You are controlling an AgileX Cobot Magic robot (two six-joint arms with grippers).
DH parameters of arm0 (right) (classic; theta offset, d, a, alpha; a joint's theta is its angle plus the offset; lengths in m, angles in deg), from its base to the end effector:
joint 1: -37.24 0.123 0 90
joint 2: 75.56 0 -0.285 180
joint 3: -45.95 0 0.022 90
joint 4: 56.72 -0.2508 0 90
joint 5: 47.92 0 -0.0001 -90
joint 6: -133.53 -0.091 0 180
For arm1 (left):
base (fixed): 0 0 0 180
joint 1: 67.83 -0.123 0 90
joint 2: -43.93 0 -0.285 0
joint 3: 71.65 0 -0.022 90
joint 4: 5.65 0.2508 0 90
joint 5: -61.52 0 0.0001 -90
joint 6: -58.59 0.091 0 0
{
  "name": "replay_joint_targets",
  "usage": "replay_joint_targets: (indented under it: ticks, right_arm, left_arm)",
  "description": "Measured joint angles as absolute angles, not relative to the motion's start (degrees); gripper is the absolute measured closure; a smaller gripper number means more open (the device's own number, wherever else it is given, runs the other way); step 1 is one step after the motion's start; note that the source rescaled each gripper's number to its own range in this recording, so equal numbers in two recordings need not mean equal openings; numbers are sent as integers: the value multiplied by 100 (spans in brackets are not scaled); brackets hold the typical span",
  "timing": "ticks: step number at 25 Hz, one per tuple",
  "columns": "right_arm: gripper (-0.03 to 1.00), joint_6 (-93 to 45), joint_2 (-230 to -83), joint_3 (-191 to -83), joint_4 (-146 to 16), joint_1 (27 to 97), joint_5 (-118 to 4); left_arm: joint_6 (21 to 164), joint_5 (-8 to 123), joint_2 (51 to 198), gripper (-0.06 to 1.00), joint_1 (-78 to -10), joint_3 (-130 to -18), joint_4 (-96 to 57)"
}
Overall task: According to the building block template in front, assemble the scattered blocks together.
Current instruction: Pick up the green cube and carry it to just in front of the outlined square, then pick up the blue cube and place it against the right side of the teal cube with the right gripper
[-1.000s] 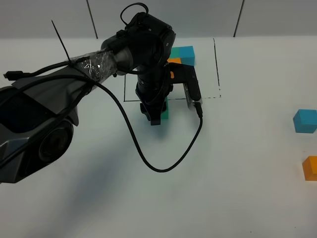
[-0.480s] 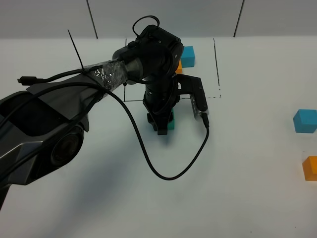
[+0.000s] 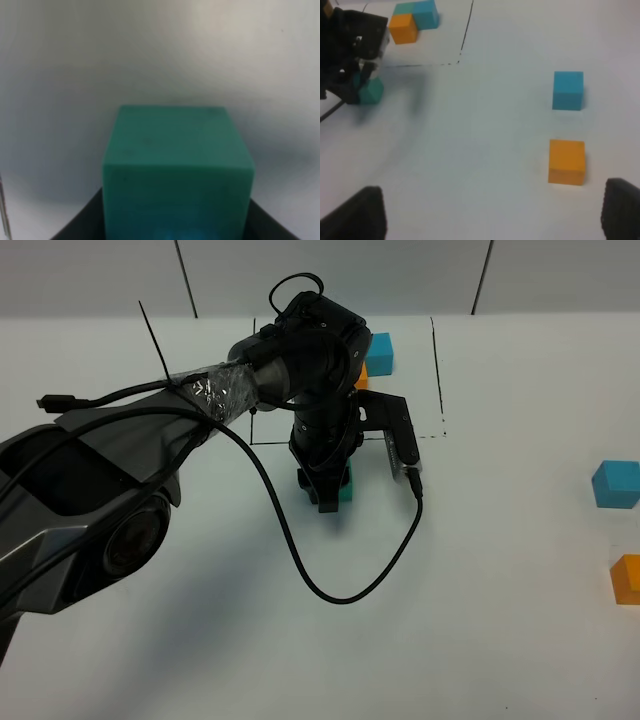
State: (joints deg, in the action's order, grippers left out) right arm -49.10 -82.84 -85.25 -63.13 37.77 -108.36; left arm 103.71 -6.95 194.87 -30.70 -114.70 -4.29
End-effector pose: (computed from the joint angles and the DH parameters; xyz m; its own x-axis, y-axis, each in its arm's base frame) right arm -0.0058 0.0088 0.2770 -0.4515 0.0964 -0.8870 -0.0508 0.9897 0.1335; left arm 0.4000 -0.3004 0.1145 -0.1260 0.9916 -0.0287 0.9900 0.1275 0.0609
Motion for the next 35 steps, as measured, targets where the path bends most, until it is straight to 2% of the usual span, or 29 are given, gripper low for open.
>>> replay_joint_targets:
  ticks: [15, 17, 19, 24, 27, 30, 35]
  right_arm:
    - [22, -4906, -8284, -8525, -6313, 3777, -10836]
    - [22, -4906, -8284, -8525, -6313, 3777, -10836]
    - [22, -4906, -8284, -8525, -6313, 3777, -10836]
    - [22, -4906, -8284, -8525, -6313, 3777, -10836]
    - [22, -4906, -8284, -8525, -6313, 3777, -10836]
    - [22, -4906, -8284, -8525, -6313, 3777, -10836]
    - [22, -4912, -8284, -8525, -6313, 3777, -10836]
  left_arm:
    - [10452, -695, 19487, 94, -3070, -11470, -429]
    - [10452, -695, 19487, 91, -3070, -11470, -429]
    - [10458, -695, 19503, 79, -3070, -11470, -433]
    - [10458, -695, 19432, 29, -3070, -11465, -440]
    - [10452, -695, 19258, 8, -3070, -11465, -458]
    - [10276, -695, 19001, -2, -3070, -11465, -465]
    - [9735, -702, 18483, -4, -3164, -11465, -469]
